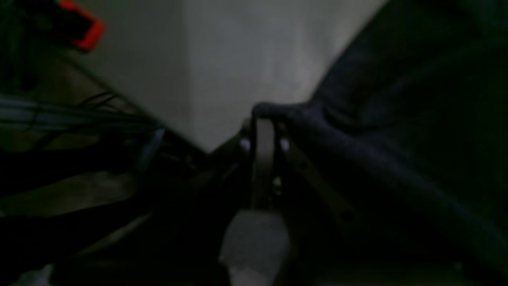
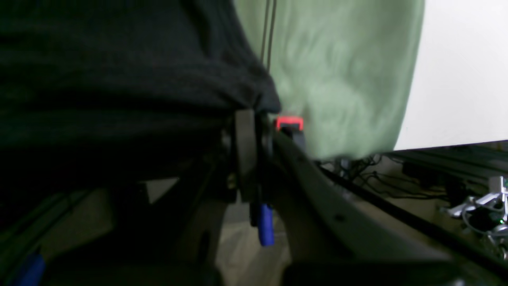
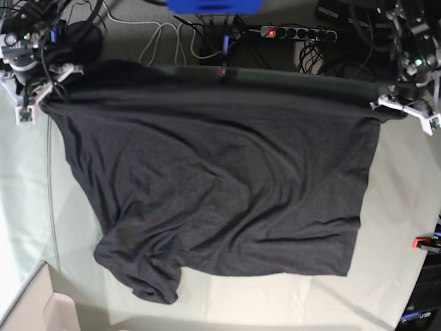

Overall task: Layout the t-shirt on the table in an organized manner, then fold the t-shirt properly
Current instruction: 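Lift the shoulder edge with both grippers and pull it taut, then lower the held shoulder edge with both grippers onto the shirt body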

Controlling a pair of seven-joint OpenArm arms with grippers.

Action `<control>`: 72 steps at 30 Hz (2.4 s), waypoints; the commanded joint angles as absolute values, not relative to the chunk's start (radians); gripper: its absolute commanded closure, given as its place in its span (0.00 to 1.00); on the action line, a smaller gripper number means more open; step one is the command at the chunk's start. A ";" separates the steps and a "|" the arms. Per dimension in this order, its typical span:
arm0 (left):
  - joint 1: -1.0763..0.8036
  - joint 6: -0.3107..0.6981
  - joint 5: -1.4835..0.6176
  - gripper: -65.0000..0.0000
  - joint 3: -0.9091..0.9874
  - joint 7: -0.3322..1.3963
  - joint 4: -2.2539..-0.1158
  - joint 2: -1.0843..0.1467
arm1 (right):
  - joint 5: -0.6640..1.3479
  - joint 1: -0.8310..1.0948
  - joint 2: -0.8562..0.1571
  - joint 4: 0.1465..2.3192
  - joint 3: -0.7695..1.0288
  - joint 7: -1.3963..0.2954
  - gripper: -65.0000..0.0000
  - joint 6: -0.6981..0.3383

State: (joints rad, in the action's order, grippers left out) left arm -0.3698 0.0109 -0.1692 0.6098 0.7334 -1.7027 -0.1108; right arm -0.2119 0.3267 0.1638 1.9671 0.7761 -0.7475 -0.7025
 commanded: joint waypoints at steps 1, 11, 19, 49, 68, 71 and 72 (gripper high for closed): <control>-0.352 0.005 -0.163 1.00 0.616 0.714 -1.718 -0.122 | -0.209 0.318 0.157 1.982 0.780 -0.730 1.00 -0.698; -0.262 0.005 -0.163 1.00 0.615 0.716 -1.716 -0.122 | -0.209 0.211 0.157 1.893 0.779 -0.725 1.00 -0.698; -0.168 0.005 -0.163 1.00 0.616 0.714 -1.659 -0.124 | -0.209 0.119 0.122 1.791 0.780 -0.725 1.00 -0.698; 0.062 0.005 -0.171 1.00 0.601 0.708 -1.417 -0.124 | -0.211 -0.130 0.001 1.483 0.780 -0.722 1.00 -0.698; 0.077 -0.002 -0.170 0.66 0.493 0.716 -1.356 -0.125 | -0.205 -0.159 -0.042 1.442 0.782 -0.723 0.58 -0.698; 0.050 0.004 -0.171 0.46 0.495 0.716 -1.363 -0.125 | -0.205 -0.157 -0.042 1.442 0.786 -0.723 0.54 -0.698; 0.045 0.004 -0.171 0.42 0.495 0.716 -1.374 -0.127 | -0.205 -0.157 -0.042 1.442 0.788 -0.723 0.54 -0.698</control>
